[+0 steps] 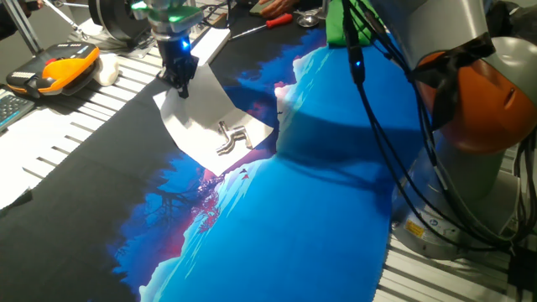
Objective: Unfold a piece of paper
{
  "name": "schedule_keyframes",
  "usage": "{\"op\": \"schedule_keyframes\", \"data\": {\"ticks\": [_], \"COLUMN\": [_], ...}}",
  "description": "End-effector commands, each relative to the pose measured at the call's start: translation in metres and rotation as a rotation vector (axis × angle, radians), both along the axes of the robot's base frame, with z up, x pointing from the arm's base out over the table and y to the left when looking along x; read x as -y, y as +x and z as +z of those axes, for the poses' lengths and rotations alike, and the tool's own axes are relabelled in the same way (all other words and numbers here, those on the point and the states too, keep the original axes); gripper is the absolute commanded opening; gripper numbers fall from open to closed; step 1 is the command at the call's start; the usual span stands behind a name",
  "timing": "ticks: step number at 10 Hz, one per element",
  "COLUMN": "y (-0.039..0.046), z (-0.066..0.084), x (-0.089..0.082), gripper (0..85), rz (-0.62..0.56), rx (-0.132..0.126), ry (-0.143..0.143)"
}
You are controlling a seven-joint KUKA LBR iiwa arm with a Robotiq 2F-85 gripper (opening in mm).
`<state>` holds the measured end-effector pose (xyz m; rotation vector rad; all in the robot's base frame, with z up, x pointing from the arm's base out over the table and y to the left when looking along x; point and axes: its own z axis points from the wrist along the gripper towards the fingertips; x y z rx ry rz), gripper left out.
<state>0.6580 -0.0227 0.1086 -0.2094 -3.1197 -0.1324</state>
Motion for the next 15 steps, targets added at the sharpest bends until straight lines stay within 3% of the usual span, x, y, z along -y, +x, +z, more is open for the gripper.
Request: {"op": "schedule_keyframes", "data": {"ticks": [1, 2, 3, 4, 6, 7, 9, 13, 15], "y": [-0.0009, -0.0011, -0.0017, -0.0029, -0.0049, -0.0053, -0.0054, -0.0061, -0.0061], "z": [0.0004, 0.0011, 0.0025, 0.0045, 0.0081, 0.0087, 0.0087, 0.0099, 0.0094], "x": [-0.0007, -0.0004, -0.0001, -0.0004, -0.0006, -0.0007, -0.0007, -0.0007, -0.0001], "gripper": [0.0, 0.0, 0.0, 0.0, 0.0, 0.0, 0.0, 0.0, 0.0], "rz": [0.022, 0.053, 0.076, 0.102, 0.123, 0.149, 0.181, 0.213, 0.074], "rx": [0.004, 0.014, 0.016, 0.012, 0.005, -0.006, -0.017, -0.032, -0.032], "ry": [-0.027, -0.075, -0.093, -0.137, -0.157, -0.197, -0.252, -0.306, -0.105]}}
